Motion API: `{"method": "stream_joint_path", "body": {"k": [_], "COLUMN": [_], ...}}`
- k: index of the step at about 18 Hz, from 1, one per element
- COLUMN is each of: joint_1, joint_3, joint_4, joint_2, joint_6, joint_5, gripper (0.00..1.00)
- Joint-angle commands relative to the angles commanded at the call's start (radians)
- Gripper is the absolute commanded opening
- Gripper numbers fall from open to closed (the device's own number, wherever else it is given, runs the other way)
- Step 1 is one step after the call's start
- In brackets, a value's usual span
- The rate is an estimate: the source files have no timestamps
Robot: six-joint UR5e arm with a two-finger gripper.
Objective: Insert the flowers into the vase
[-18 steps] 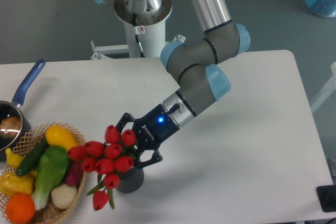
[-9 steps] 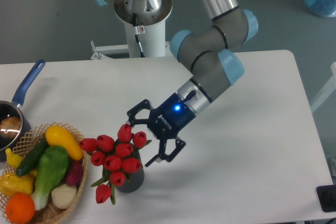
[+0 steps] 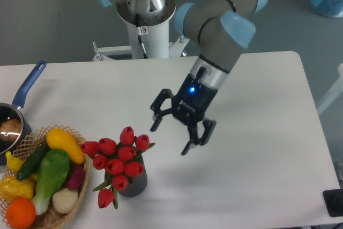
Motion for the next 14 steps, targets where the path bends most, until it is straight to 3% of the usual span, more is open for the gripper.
{"method": "stream_joint_path", "body": {"k": [6,9,14], "joint_1": [0.057,0.061,0.062], "joint_3": [-0.006,-0.003,-0.003], "joint_4": [-0.021,-0.116,-0.221], "joint_2": [0.022,0.034,0.025], "joint_6": [0.008,0.076,0.101], "joint_5": [0.115,0.265,0.443], "gripper": [1.00,1.00,1.00]}}
